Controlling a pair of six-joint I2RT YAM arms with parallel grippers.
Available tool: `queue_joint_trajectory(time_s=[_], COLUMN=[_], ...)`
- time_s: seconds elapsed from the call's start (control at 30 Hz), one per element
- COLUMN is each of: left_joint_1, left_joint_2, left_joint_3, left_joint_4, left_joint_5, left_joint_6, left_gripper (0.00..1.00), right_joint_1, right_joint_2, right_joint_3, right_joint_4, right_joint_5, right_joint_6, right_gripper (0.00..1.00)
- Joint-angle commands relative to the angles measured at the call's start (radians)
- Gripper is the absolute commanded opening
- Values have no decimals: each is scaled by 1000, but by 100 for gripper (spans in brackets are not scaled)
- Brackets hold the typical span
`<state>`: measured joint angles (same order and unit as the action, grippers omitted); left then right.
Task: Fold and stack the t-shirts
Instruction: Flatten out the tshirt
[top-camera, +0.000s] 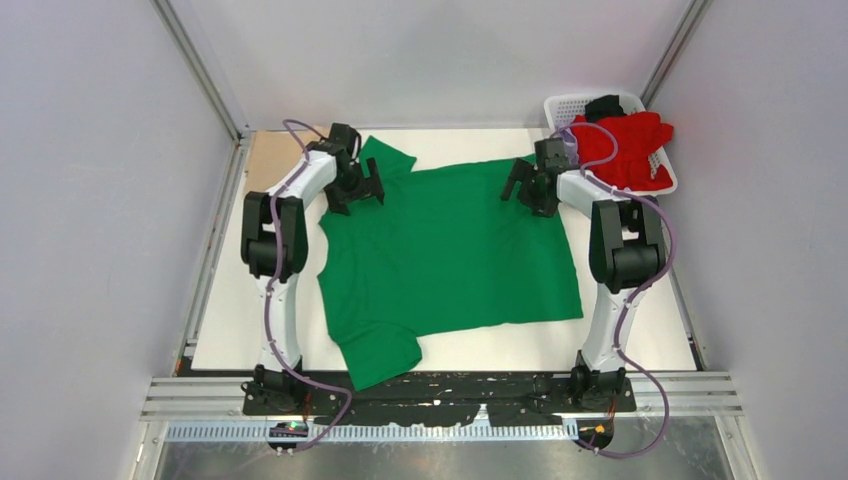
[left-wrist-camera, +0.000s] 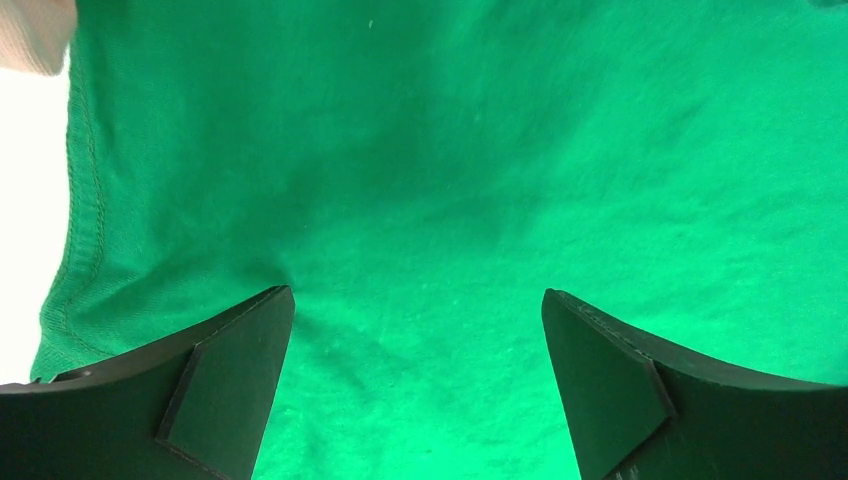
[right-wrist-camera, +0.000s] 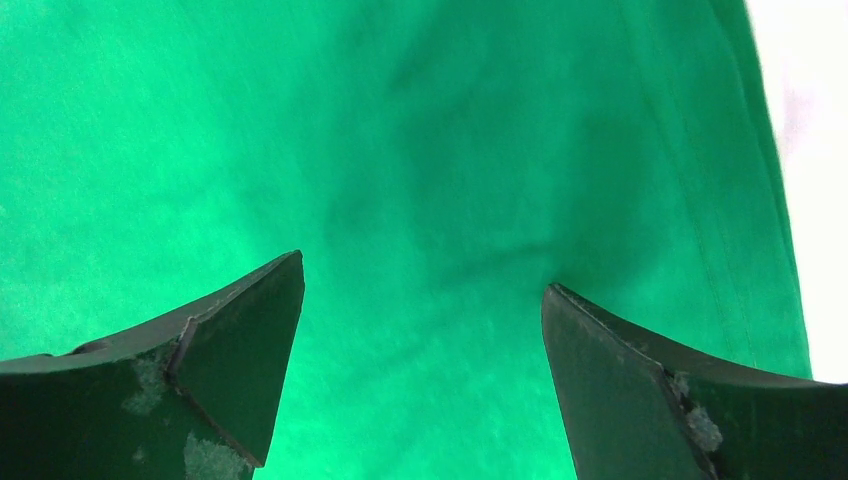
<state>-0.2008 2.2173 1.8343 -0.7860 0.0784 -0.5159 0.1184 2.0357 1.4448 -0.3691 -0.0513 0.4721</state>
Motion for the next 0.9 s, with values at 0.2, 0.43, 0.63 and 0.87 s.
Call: queue_joint_trajectory(time_s=[0.2, 0.43, 0.63, 0.87], left_joint_1=[-97, -173, -154, -81], left_joint_2=[-406, -553, -477, -304], left_joint_3=[-384, -665, -704, -567], left_joint_4=[110, 176, 247, 217], left_joint_5=[-120, -103, -83, -12], left_joint_6=[-31, -127, -153, -166], left_gripper=[100, 100, 100, 100], right_joint_1=[76, 122, 133, 135], right_joint_2=[-354, -583, -657, -631], right_joint_3=[-279, -563, -696, -705], right_joint_4=[48, 92, 117, 147], right_joint_5=[116, 125, 79, 65], right_joint_6=[-74, -1, 11, 9], right_gripper=[96, 95, 95, 96])
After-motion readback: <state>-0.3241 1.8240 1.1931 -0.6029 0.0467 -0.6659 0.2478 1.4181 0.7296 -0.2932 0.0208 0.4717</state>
